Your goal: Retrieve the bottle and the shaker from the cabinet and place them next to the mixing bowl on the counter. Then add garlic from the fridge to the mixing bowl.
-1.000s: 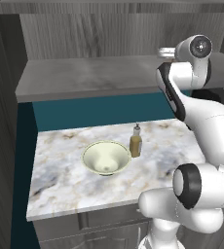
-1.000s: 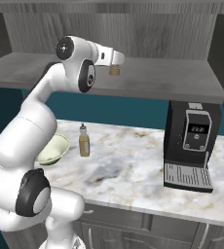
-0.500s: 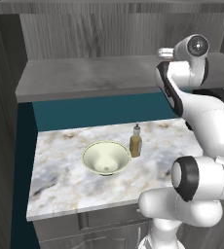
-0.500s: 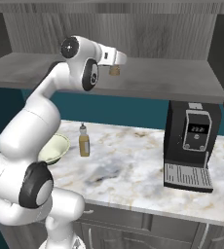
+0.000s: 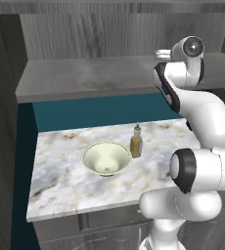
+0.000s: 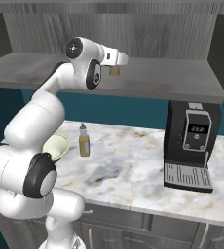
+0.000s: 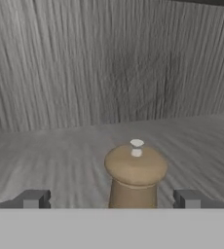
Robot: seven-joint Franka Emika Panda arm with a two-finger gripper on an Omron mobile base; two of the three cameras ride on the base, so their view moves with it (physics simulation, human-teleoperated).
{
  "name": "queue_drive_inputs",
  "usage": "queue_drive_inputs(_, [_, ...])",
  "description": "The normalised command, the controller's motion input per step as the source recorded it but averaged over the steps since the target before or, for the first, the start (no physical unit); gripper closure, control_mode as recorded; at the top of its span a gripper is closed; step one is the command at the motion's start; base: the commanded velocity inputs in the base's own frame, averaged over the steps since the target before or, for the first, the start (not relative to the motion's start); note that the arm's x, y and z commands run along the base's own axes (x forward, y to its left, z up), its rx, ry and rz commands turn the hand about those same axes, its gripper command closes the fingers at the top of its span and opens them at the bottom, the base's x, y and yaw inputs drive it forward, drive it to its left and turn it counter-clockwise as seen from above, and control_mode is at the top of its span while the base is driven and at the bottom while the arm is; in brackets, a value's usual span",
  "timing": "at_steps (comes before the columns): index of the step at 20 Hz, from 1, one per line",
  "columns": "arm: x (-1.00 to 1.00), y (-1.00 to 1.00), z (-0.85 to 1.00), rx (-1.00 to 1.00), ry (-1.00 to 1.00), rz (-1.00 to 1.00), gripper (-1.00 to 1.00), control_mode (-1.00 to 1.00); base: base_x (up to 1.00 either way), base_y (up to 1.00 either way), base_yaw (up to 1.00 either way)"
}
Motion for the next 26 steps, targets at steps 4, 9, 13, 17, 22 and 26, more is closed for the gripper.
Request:
queue_drive_inputs(4, [0.26,-0.03,0.0,0.0,0.03,0.0,-1.0,-1.0,0.0,0.0,0.0])
queue_drive_inputs(9, [0.1,0.0,-0.01,0.0,0.02,0.0,-1.0,-1.0,0.0,0.0,0.0])
queue_drive_inputs(13, [0.0,0.0,0.0,0.0,0.0,0.0,-1.0,-1.0,0.0,0.0,0.0])
queue_drive_inputs(17, [0.0,0.0,0.0,0.0,0.0,0.0,-1.0,-1.0,0.0,0.0,0.0])
queue_drive_inputs(22, [0.0,0.0,0.0,0.0,0.0,0.0,-1.0,-1.0,0.0,0.0,0.0])
queue_drive_inputs(26, [0.0,0.0,0.0,0.0,0.0,0.0,1.0,-1.0,0.0,0.0,0.0])
